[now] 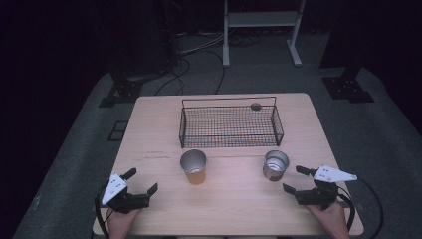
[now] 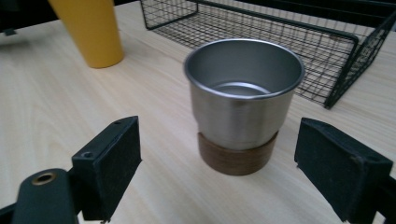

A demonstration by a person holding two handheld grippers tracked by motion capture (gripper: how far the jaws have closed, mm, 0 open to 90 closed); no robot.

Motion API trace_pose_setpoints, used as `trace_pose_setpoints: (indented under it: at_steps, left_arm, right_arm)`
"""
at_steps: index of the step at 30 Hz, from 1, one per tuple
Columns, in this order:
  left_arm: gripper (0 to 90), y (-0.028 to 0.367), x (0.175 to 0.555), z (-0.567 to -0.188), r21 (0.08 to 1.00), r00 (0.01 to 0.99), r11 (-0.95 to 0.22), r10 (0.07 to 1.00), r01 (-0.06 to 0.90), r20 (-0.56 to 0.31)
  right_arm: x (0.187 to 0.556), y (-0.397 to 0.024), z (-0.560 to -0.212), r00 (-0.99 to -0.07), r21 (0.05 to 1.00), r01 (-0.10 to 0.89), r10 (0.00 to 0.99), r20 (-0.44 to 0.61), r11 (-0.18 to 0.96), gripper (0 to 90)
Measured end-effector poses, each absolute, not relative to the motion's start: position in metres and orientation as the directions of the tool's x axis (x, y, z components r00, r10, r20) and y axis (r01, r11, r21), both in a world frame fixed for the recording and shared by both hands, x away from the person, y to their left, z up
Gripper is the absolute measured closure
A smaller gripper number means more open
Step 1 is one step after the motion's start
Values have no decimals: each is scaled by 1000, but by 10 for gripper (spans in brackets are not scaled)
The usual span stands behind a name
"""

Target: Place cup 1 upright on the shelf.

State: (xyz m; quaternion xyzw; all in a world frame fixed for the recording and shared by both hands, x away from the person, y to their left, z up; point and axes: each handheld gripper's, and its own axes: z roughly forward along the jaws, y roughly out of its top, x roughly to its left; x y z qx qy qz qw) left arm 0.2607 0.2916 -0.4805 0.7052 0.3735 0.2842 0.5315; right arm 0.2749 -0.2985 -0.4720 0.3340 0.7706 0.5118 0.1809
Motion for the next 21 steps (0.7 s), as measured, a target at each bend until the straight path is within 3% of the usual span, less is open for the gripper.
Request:
trace_pose_setpoints:
  at_steps: [21]
  left_arm:
    - [0, 290, 261, -480, 962, 563, -156, 827, 224, 3]
  right_arm:
    - [309, -281, -484, -668, 895, 382, 738, 95, 231, 136]
